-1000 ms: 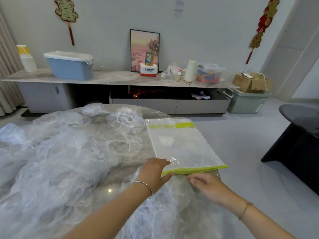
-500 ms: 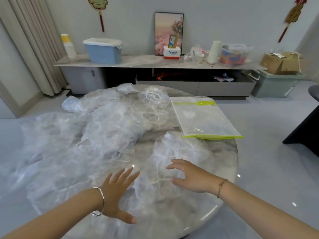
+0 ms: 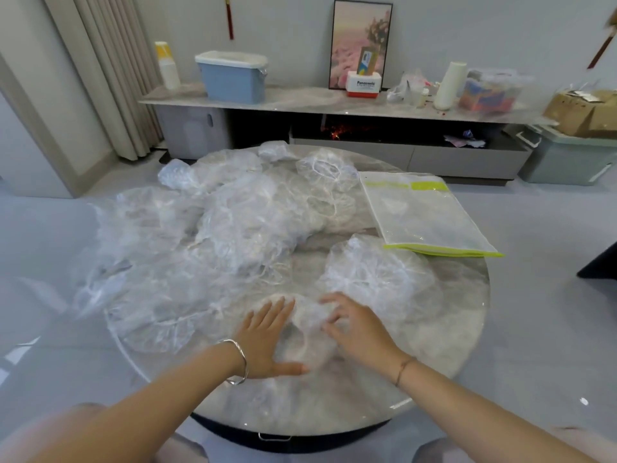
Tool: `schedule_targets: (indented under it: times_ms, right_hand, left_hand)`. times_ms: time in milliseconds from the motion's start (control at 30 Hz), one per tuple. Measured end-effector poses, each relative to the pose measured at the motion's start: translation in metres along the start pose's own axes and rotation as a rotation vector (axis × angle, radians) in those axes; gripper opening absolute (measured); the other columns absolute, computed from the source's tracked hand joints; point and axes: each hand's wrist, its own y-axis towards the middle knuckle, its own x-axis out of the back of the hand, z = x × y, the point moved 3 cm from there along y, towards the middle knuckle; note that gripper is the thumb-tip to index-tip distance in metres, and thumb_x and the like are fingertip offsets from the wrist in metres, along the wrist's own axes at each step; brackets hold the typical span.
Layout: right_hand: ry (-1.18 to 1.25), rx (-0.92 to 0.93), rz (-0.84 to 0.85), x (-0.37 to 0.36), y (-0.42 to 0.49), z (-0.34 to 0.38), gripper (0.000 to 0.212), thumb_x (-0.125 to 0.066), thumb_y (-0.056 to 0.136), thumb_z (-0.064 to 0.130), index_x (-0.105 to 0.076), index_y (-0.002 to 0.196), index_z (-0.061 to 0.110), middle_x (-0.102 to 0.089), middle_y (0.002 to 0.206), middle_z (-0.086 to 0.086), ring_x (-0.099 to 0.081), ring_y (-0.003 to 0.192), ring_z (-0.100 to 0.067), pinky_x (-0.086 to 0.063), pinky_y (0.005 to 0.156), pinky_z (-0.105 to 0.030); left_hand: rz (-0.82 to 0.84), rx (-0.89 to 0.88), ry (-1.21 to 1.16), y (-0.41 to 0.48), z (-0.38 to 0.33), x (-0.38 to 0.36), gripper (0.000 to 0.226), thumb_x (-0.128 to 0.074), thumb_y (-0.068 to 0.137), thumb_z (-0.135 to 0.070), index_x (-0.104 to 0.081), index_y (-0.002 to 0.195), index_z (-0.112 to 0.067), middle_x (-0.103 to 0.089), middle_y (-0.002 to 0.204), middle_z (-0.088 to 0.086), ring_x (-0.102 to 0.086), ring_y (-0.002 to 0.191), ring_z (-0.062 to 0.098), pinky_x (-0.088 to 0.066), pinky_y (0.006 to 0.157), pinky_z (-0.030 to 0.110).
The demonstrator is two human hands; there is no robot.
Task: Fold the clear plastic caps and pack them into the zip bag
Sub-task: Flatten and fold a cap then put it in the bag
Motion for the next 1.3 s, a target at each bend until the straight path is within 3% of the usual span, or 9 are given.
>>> schedule_targets:
  times_ms: [167, 367, 500, 600, 733, 900, 1067, 1167, 1300]
  right_hand:
    - [-0.158, -0.024, -0.151, 0.032, 0.007, -0.017, 0.053, -0.061, 0.087, 0.016, -0.040, 0.136, 0.018, -0.045, 0.136, 0.003, -0.041, 0.127, -0.011, -0.033, 0.106, -0.024]
    - [-0.461, 0.382, 0.365, -0.002, -0.031, -0.012, 0.057, -0.034, 0.093, 0.052, -0.020, 0.147, 0.038, 0.000, 0.155, 0.022, 0.013, 0.141, 0.004, 0.015, 0.115, -0.024]
    - [-0.632, 0.407, 0.432, -0.004, -0.038, -0.040, 0.077, -0.038, 0.084, 0.075, -0.013, 0.149, 0.042, 0.007, 0.156, 0.021, 0.021, 0.141, 0.001, 0.018, 0.114, -0.032]
    - [-0.641, 0.352, 0.308, 0.004, -0.036, -0.050, 0.077, -0.038, 0.085, 0.075, -0.012, 0.149, 0.041, 0.002, 0.158, 0.016, 0.020, 0.142, -0.004, 0.013, 0.115, -0.037]
    - [-0.498, 0.464, 0.144, 0.016, -0.034, -0.027, 0.074, -0.053, 0.081, 0.032, -0.021, 0.147, 0.040, -0.003, 0.159, 0.011, 0.007, 0.147, -0.017, 0.006, 0.117, -0.040]
    - [-0.830, 0.729, 0.177, 0.000, -0.032, -0.027, 0.070, -0.063, 0.067, 0.007, -0.049, 0.131, 0.031, -0.022, 0.157, 0.000, -0.009, 0.147, -0.025, -0.009, 0.115, -0.050]
    - [-0.602, 0.673, 0.017, 0.006, -0.019, -0.027, 0.003, -0.061, 0.082, 0.028, -0.060, 0.082, 0.025, -0.066, 0.113, 0.008, -0.043, 0.127, -0.011, -0.016, 0.115, -0.030]
    - [-0.221, 0.338, 0.011, 0.021, -0.019, -0.015, 0.019, -0.044, 0.093, 0.044, -0.054, 0.084, 0.029, -0.068, 0.087, 0.013, -0.058, 0.097, -0.004, -0.042, 0.091, -0.023]
    - [-0.109, 0.186, 0.027, 0.022, -0.021, -0.012, 0.021, -0.046, 0.092, 0.049, -0.049, 0.087, 0.029, -0.065, 0.080, 0.017, -0.060, 0.088, -0.001, -0.042, 0.080, -0.025]
  left_hand:
    - [-0.112, -0.022, 0.003, 0.002, 0.003, 0.009, 0.123, 0.024, 0.040, -0.092, 0.014, 0.147, -0.032, 0.014, 0.155, -0.014, 0.015, 0.143, 0.010, 0.012, 0.115, 0.037]
    - [-0.136, -0.064, 0.166, 0.006, 0.012, -0.017, 0.110, 0.044, 0.038, -0.077, 0.030, 0.135, -0.026, 0.032, 0.142, -0.011, 0.019, 0.142, 0.014, 0.019, 0.109, 0.033]
    - [-0.179, -0.025, 0.254, -0.005, 0.025, -0.019, 0.104, 0.036, 0.053, -0.079, 0.020, 0.139, -0.022, 0.027, 0.146, -0.002, 0.018, 0.140, 0.019, 0.020, 0.110, 0.035]
    - [-0.208, -0.046, 0.309, -0.013, 0.029, -0.018, 0.082, -0.005, 0.089, -0.073, -0.023, 0.147, -0.019, -0.026, 0.152, 0.006, -0.033, 0.136, 0.029, 0.003, 0.112, 0.038]
    - [-0.221, -0.176, 0.217, -0.020, 0.021, -0.017, 0.095, -0.011, 0.072, -0.088, 0.013, 0.146, -0.034, 0.017, 0.153, -0.010, 0.020, 0.142, 0.017, 0.019, 0.112, 0.037]
    - [-0.168, -0.174, 0.278, -0.022, 0.017, -0.017, 0.104, -0.020, 0.066, -0.091, 0.017, 0.146, -0.036, 0.009, 0.156, -0.014, 0.017, 0.143, 0.014, 0.017, 0.115, 0.042]
    - [-0.206, -0.203, 0.338, -0.027, 0.025, -0.009, 0.094, -0.009, 0.073, -0.085, -0.025, 0.147, -0.030, -0.023, 0.154, -0.008, -0.016, 0.144, 0.021, 0.005, 0.115, 0.043]
    - [-0.299, -0.211, 0.347, -0.027, 0.030, -0.001, 0.060, -0.026, 0.087, -0.064, -0.061, 0.121, -0.030, -0.063, 0.121, -0.010, -0.059, 0.116, 0.019, -0.027, 0.102, 0.045]
    - [-0.304, -0.217, 0.202, -0.034, 0.033, 0.000, 0.076, -0.032, 0.075, -0.081, -0.053, 0.129, -0.032, -0.053, 0.134, -0.012, -0.042, 0.131, 0.016, -0.016, 0.114, 0.038]
